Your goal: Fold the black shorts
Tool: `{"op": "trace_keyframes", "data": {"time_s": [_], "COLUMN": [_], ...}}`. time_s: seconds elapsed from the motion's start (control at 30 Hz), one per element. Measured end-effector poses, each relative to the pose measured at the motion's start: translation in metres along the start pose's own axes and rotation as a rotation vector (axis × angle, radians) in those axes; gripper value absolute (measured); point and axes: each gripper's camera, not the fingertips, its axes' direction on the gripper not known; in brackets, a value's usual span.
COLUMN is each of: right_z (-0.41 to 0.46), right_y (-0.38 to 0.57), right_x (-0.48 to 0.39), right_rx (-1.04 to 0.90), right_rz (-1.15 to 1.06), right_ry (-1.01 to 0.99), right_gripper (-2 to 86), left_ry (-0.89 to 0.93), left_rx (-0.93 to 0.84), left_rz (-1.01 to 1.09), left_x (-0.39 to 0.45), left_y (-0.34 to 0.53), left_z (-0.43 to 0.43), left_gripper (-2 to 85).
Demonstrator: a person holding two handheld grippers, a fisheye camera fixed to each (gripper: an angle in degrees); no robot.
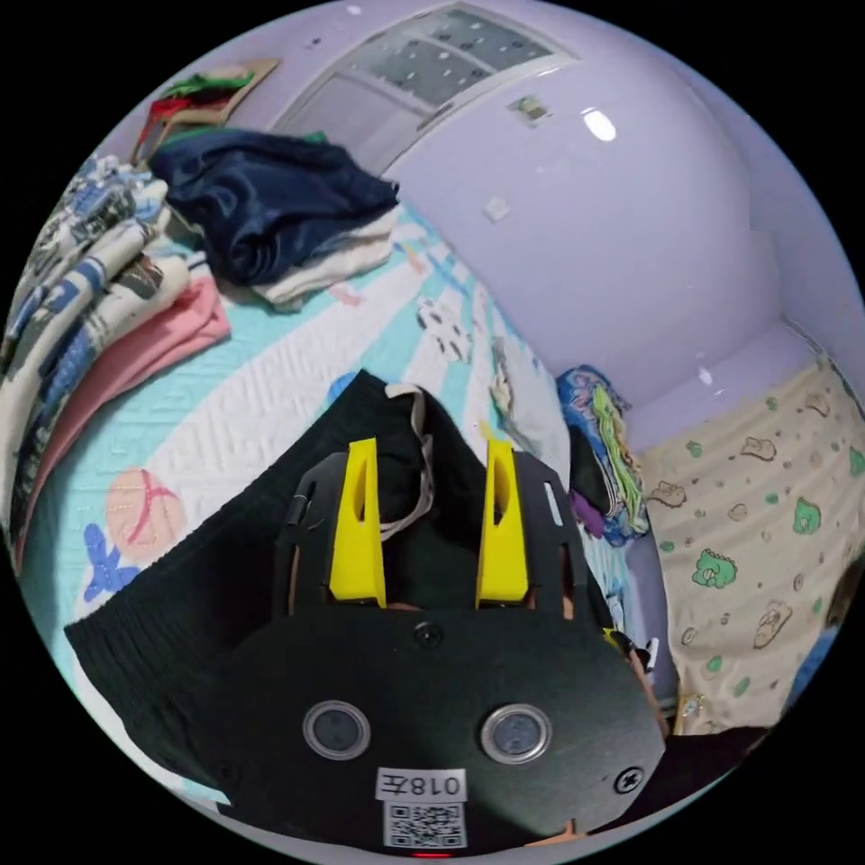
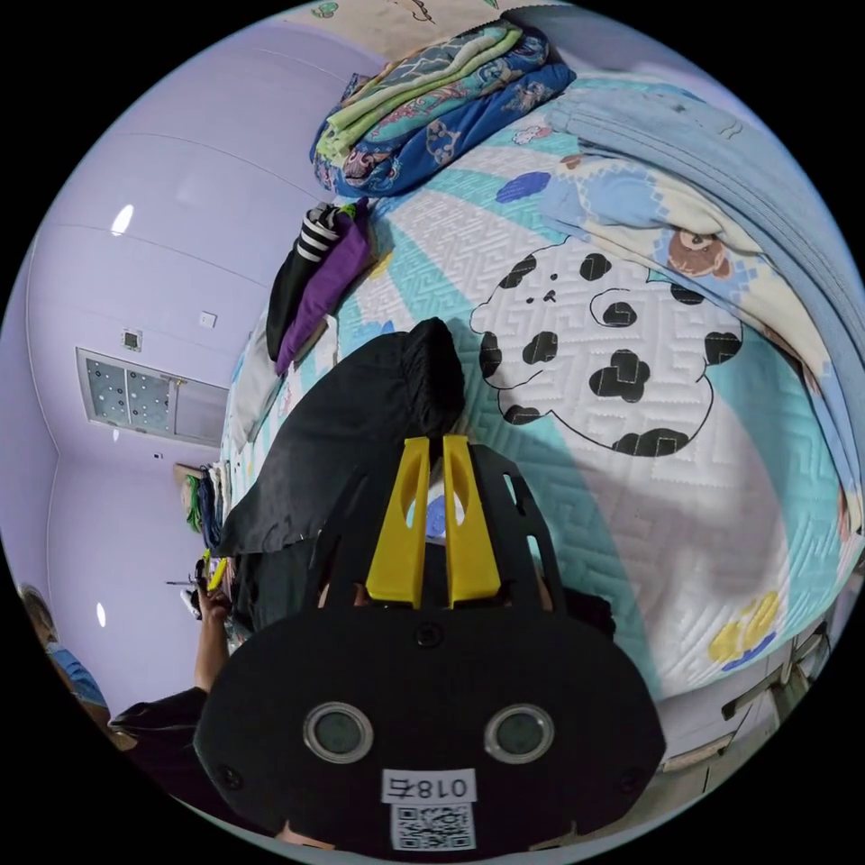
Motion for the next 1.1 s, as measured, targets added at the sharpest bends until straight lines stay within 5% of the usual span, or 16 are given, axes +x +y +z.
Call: {"op": "trace_keyframes", "data": {"time_s": [0.23,0.33,0.53,0.8,1.1], "right_z": [0.004,-0.001,-0.027,-0.086,-0.120], "right_y": [0.005,0.008,0.005,0.015,0.140], "right_x": [0.007,0.007,-0.004,-0.021,0.061], "right_rx": [-0.010,-0.003,0.072,0.211,0.108], "right_rz": [-0.010,-0.025,-0.056,-0.131,-0.165], "right_ry": [0.016,0.004,-0.130,-0.319,-0.267], "right_gripper": [1.2,1.2,1.2,1.1,1.1], "left_ry": [-0.192,-0.177,-0.083,0.104,0.183], "left_rx": [-0.252,-0.269,-0.132,0.269,0.198], "left_rz": [-0.047,-0.009,0.081,0.214,0.176], "left_x": [-0.013,-0.016,-0.001,0.003,-0.098], "left_y": [-0.045,-0.048,-0.042,0.002,0.150], "left_z": [0.050,0.041,-0.036,-0.191,-0.297], "left_gripper": [13.9,2.5,-0.9,-1.0,-1.0]}}
